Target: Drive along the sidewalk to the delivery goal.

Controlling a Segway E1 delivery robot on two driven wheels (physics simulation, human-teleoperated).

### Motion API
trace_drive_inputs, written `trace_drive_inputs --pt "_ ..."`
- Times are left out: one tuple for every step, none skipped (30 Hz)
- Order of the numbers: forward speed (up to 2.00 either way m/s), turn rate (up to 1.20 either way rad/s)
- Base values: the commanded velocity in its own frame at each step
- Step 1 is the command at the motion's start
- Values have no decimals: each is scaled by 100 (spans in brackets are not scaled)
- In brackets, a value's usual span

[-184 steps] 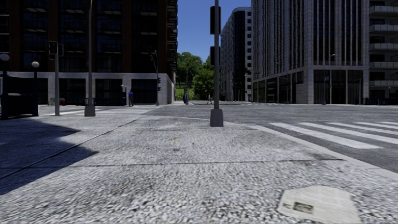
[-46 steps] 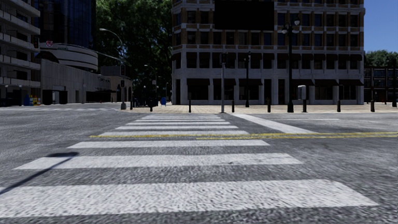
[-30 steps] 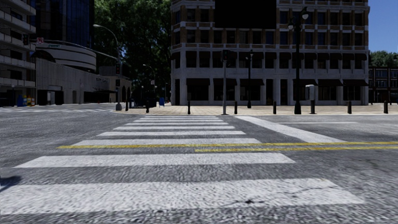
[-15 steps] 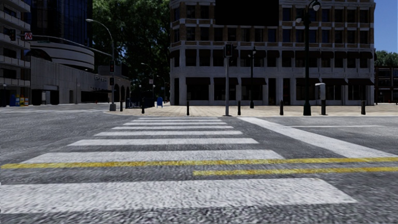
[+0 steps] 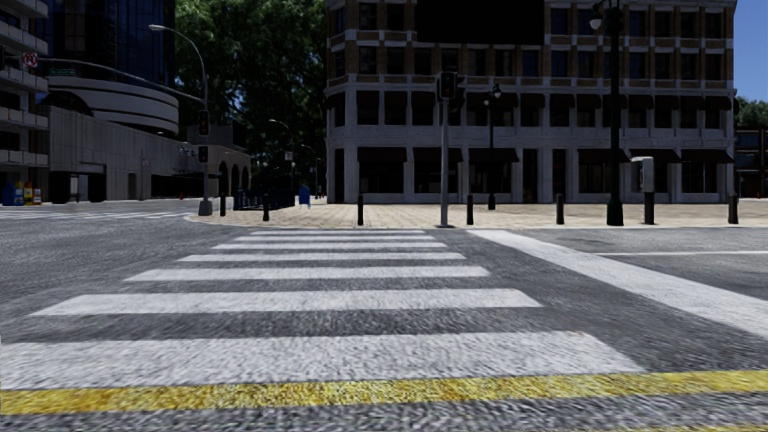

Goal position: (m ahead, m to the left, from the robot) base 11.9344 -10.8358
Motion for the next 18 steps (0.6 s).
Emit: trace_drive_inputs --pt "200 0" --pt "200 0" --pt "200 0" --pt "200 0" --pt "200 0" --pt "200 0" --pt "200 0" --pt "200 0" --pt "200 0" --pt "200 0" --pt "200 0" --pt "200 0" --pt "200 0" --pt "200 0" --pt "200 0" --pt "200 0" --pt "200 0" --pt "200 0"
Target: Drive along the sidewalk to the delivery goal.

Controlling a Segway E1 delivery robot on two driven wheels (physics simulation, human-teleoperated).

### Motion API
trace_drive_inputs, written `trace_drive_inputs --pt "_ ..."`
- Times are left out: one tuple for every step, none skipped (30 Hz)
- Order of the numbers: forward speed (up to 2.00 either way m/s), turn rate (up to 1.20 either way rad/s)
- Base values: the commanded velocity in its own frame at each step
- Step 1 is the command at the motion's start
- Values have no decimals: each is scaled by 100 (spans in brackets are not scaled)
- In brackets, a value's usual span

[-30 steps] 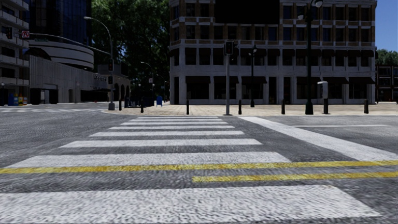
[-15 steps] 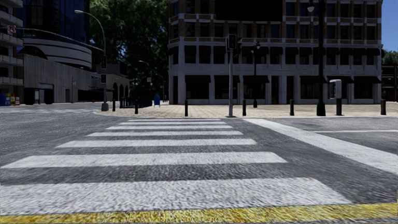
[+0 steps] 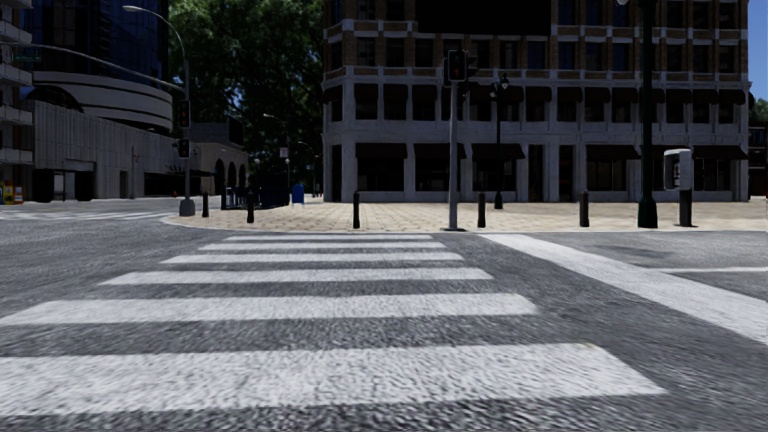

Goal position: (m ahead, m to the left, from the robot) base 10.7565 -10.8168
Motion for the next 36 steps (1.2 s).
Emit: trace_drive_inputs --pt "200 0" --pt "200 0" --pt "200 0" --pt "200 0" --pt "200 0" --pt "200 0" --pt "200 0" --pt "200 0" --pt "200 0" --pt "200 0" --pt "200 0" --pt "200 0" --pt "200 0" --pt "200 0" --pt "200 0" --pt "200 0" --pt "200 0" --pt "200 0" --pt "200 0" --pt "200 0" --pt "200 0" --pt "200 0" --pt "200 0" --pt "200 0" --pt "200 0" --pt "200 0" --pt "200 0" --pt "200 0" --pt "200 0" --pt "200 0" --pt "200 0" --pt "200 0" --pt "200 0" --pt "200 0" --pt "200 0" --pt "200 0"
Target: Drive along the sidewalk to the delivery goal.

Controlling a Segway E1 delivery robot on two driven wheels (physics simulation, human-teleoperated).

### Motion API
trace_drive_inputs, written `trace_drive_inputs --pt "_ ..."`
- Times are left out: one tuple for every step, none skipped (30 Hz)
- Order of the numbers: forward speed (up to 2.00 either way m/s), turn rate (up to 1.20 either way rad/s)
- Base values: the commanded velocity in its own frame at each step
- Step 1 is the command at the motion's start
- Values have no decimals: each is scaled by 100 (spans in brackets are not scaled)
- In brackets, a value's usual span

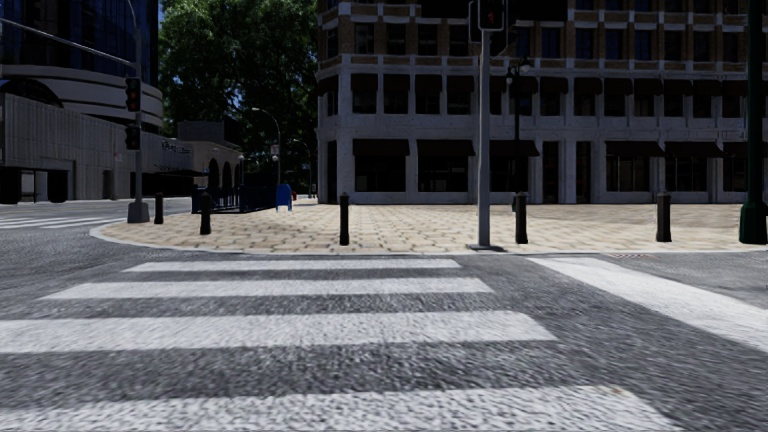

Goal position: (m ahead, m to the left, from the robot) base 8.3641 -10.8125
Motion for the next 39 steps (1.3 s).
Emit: trace_drive_inputs --pt "200 0" --pt "200 0" --pt "200 0" --pt "200 0" --pt "200 0" --pt "200 0" --pt "200 0" --pt "200 0" --pt "200 0" --pt "200 0" --pt "200 0" --pt "200 0" --pt "200 0" --pt "200 0" --pt "200 0" --pt "200 0" --pt "200 0" --pt "200 0" --pt "200 0" --pt "200 0" --pt "200 0" --pt "200 0" --pt "200 0" --pt "200 0" --pt "200 0" --pt "200 0" --pt "200 0" --pt "200 0" --pt "200 0" --pt "200 0" --pt "200 0" --pt "200 0" --pt "200 -2" --pt "200 -2" --pt "200 -11" --pt "200 -16" --pt "200 -18" --pt "200 -23" --pt "200 -23"
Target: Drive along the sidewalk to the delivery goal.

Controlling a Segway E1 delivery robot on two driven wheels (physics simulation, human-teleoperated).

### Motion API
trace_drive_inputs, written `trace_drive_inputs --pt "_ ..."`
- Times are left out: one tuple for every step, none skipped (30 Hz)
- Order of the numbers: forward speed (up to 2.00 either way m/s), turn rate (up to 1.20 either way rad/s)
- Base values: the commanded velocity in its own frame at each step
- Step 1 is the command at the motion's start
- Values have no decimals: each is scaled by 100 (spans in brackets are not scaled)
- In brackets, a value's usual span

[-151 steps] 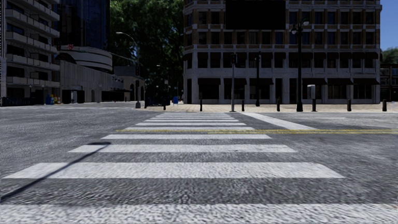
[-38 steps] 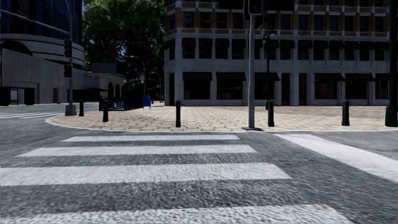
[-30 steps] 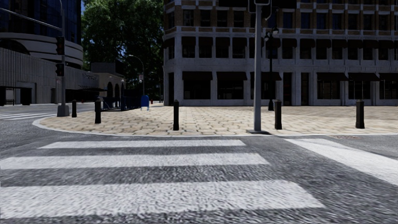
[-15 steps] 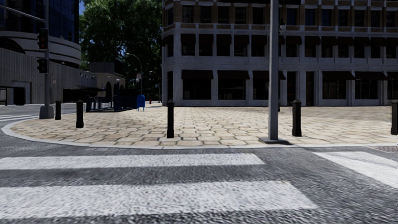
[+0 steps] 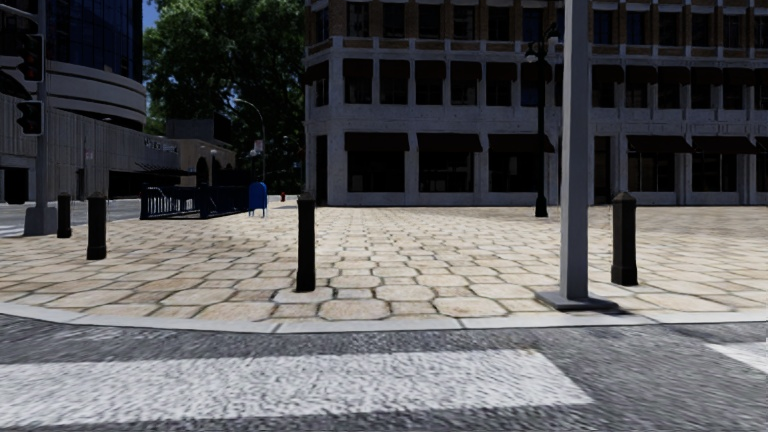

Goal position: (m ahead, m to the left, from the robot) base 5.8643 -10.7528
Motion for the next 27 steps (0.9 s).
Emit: trace_drive_inputs --pt "200 -28" --pt "200 -31" --pt "193 -32" --pt "186 -33" --pt "186 -33" --pt "174 -33" --pt "167 -33" --pt "165 -33" --pt "165 -33" --pt "164 -33" --pt "161 -33" --pt "156 -33" --pt "152 -33" --pt "152 -33" --pt "150 -33" --pt "149 -27" --pt "149 -19" --pt "149 -16" --pt "149 -16" --pt "149 -2" --pt "149 0" --pt "149 0" --pt "149 0" --pt "149 0" --pt "149 0" --pt "149 0" --pt "149 0"
